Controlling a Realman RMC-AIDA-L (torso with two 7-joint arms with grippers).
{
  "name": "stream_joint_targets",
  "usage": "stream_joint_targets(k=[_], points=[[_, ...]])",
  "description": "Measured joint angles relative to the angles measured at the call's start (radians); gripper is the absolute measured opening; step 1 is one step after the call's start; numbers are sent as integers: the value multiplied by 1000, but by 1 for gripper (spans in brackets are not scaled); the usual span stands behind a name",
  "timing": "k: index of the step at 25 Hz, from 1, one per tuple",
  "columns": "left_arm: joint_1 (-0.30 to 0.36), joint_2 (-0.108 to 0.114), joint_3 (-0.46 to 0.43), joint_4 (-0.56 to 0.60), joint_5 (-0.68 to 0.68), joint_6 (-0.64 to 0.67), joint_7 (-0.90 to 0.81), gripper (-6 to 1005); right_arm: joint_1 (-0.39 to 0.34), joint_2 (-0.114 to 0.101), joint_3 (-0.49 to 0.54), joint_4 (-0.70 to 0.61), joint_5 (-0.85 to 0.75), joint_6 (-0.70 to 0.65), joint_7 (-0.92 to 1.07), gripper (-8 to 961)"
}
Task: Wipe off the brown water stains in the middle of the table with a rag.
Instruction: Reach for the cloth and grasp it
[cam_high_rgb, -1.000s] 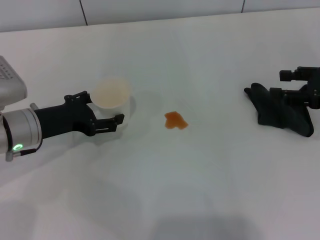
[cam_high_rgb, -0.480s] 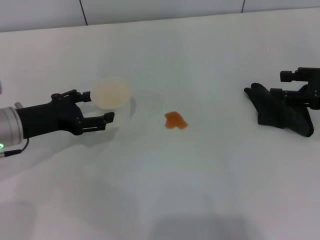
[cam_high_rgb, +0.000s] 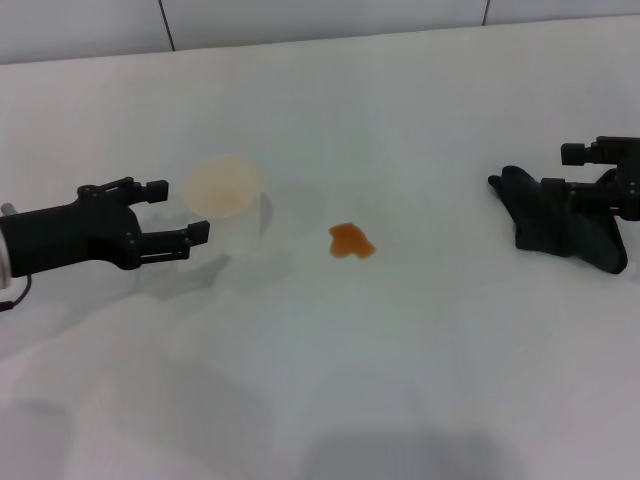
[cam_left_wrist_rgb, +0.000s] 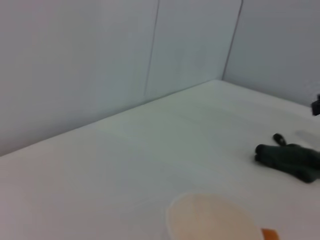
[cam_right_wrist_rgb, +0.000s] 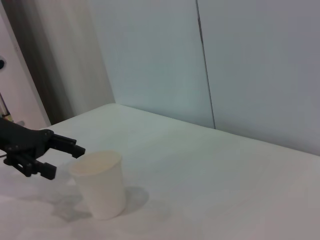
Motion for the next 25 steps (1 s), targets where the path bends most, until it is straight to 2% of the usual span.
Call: stream_joint_targets(k=[8,15,19,25], points=[[-3,1,0,-141,-4,152,-110,890,0,0,0,-1,0,0,0,654],[-19,7,0,-217,-1,242,-219,890,-1,1,0,-5,0,0,0,654],[-37,19,0,-229,9,271,-302,890,-1,1,0,-7,0,0,-1,654],[-66,48,1,-231,32,299,-415,889,-2,2,0,-7,0,0,-2,654]])
